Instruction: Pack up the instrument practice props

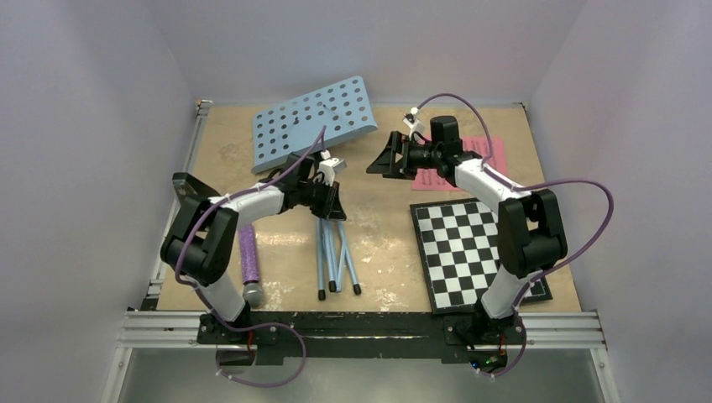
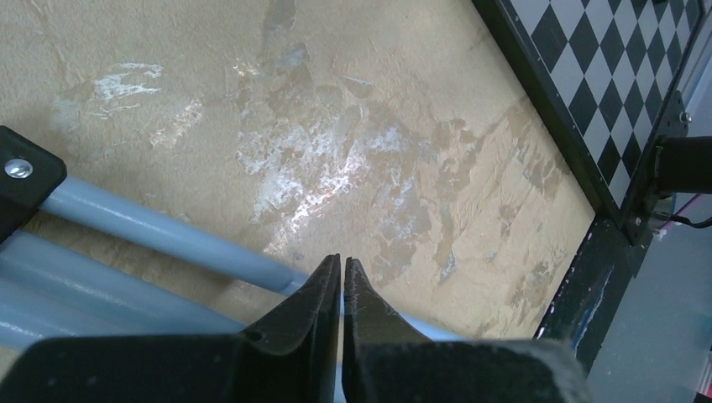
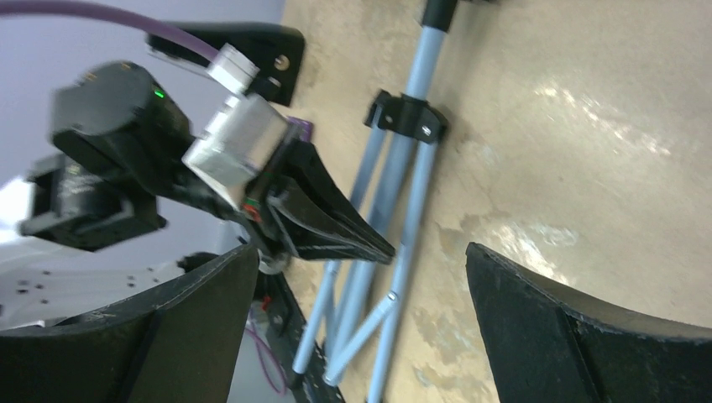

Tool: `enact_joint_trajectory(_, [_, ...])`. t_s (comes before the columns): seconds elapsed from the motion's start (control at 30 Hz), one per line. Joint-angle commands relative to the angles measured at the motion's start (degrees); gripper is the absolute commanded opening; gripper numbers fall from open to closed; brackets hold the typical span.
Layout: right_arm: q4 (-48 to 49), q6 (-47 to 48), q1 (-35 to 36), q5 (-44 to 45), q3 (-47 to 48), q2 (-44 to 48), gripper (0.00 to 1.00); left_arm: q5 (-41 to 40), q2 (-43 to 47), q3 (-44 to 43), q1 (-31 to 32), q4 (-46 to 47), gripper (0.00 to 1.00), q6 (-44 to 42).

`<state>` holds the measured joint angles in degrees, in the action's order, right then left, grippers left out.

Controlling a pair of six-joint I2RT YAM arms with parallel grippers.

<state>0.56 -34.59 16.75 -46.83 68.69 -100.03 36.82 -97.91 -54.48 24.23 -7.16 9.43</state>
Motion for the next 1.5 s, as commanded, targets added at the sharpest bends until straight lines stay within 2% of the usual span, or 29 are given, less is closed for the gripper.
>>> enact_joint_trajectory(0.0, [-13.75, 14.32, 2.19, 2.09, 4.74, 4.65, 0.99, 2.79, 6.04, -4.12, -0.96, -0.98, 0.17, -2.05])
enact_joint_trajectory(0.1, [-24.93, 21.80, 5.38, 4.23, 9.99, 4.43, 0.99, 0.05, 11.72, -8.45, -2.88, -5.55, 0.30, -0.36])
enact_joint_trajectory(0.17, [-29.13, 24.80, 7.73, 5.83, 12.77, 4.09, 0.99, -5.37, 15.74, -9.20, -5.57, -9.78, 0.37, 5.10])
enact_joint_trajectory(0.33, [-35.78, 24.35, 12.47, 4.80, 20.23, -1.52, 0.99, -8.33, 24.40, 0.49, -12.13, -15.31, 0.47, 16.14])
enact_joint_trajectory(0.47, [-32.40, 16.87, 14.87, 4.88, 18.92, -6.29, 0.99, -6.37, 27.55, 8.20, -14.65, -14.08, 0.53, 21.45])
enact_joint_trajectory(0.57, [-30.42, 13.60, 17.27, 4.11, 18.53, -8.91, 0.99, -1.77, 28.87, 13.36, -15.17, -9.02, 0.57, 25.51])
enact_joint_trajectory(0.73, [-25.18, 8.17, 20.26, 4.43, 19.54, -13.33, 0.99, -2.17, 31.15, 20.68, -15.18, -3.83, 0.73, 31.00])
enact_joint_trajectory(0.83, [-24.89, 7.44, 21.08, 5.34, 21.28, -15.86, 0.99, -1.54, 30.97, 24.99, -15.18, 0.22, 0.78, 32.14])
enact_joint_trajectory(1.07, [-25.08, 6.36, 21.57, 8.47, 23.58, -20.48, 0.98, 0.50, 25.18, 28.96, -14.03, 9.46, 0.79, 31.88])
enact_joint_trajectory(1.33, [-30.64, 11.34, 21.51, 17.08, 26.11, -17.36, 0.98, 2.62, 16.53, 25.36, -12.42, 13.34, 0.78, 31.85])
enact_joint_trajectory(1.47, [-31.12, 11.67, 21.57, 18.58, 27.93, -19.95, 0.98, 3.31, 13.99, 23.89, -11.57, 14.29, 0.77, 32.38])
